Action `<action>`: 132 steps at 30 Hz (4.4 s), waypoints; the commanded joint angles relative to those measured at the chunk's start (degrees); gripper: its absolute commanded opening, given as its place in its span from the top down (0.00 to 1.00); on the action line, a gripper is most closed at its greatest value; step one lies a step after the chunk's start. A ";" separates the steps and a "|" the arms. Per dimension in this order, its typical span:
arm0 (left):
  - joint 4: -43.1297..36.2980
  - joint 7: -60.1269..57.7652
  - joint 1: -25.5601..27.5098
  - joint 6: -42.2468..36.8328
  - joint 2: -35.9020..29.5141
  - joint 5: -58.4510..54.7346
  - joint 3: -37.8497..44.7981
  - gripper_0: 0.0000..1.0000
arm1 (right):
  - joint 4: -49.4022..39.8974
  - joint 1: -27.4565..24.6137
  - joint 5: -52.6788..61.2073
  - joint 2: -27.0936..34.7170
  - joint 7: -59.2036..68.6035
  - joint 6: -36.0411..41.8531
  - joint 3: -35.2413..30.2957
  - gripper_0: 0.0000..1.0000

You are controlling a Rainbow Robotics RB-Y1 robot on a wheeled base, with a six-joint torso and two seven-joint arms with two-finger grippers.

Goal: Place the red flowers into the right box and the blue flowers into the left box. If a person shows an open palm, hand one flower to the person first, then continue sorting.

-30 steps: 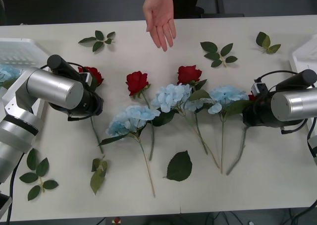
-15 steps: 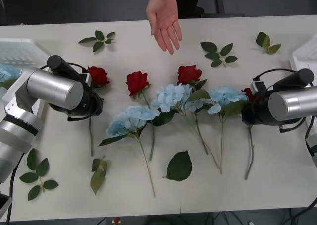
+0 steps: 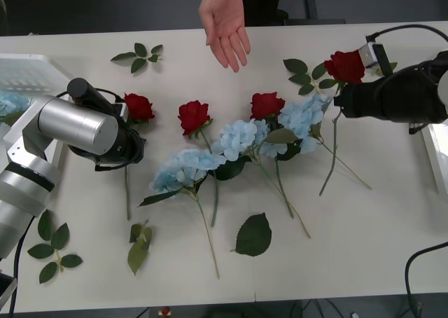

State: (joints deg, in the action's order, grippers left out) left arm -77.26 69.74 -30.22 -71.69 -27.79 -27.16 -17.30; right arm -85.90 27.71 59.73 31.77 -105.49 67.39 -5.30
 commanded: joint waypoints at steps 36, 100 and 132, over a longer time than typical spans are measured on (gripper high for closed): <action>-0.35 -0.74 -2.30 0.41 0.72 0.71 -0.90 0.94 | -2.16 29.33 48.64 -2.42 -49.51 -36.54 16.72 1.00; -0.35 -0.74 -2.30 0.41 0.72 0.71 -0.90 1.00 | -1.99 18.08 -3.04 19.91 -18.79 16.72 31.75 0.09; -45.17 1.28 0.77 3.40 3.98 -27.24 9.38 1.00 | 15.33 15.89 -9.02 8.48 -1.48 2.83 39.75 0.09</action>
State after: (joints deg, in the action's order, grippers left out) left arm -120.05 69.76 -30.22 -71.38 -28.01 -54.24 -7.69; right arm -71.80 43.85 51.15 41.97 -107.25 71.41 35.04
